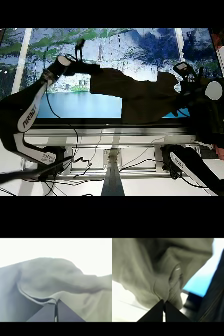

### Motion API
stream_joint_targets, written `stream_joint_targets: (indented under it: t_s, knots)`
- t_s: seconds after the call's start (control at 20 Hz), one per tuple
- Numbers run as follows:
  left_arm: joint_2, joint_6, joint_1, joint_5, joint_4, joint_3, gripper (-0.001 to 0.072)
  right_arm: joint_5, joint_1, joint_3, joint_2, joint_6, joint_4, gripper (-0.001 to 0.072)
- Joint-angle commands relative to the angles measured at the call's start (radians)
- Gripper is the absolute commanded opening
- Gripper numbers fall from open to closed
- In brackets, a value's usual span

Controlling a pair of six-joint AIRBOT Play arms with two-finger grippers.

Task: Fold the clothes and pants, and hang the long-sleeved shirts on hangers.

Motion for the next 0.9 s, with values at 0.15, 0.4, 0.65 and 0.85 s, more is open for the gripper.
stream_joint_targets:
  t_s: [0.15, 0.4, 0.65, 0.85]
  knots:
    - [0.295, 0.001, 0.140, 0.013, -0.020, 0.133, 0.0020, -0.272, 0.000, 0.046, 0.001, 0.160, -0.195, 0.0009]
    - [0.613, 0.001, 0.316, 0.019, -0.016, 0.133, 0.0020, -0.298, 0.000, 0.255, 0.002, 0.198, -0.233, 0.0009]
    - [0.863, 0.001, 0.518, 0.115, 0.048, 0.133, 0.0020, -0.210, 0.001, 0.537, 0.034, 0.197, -0.179, 0.0009]
    - [0.968, 0.000, 0.627, 0.148, 0.156, 0.133, 0.0020, -0.181, 0.001, 0.586, 0.161, 0.193, -0.039, 0.0010]
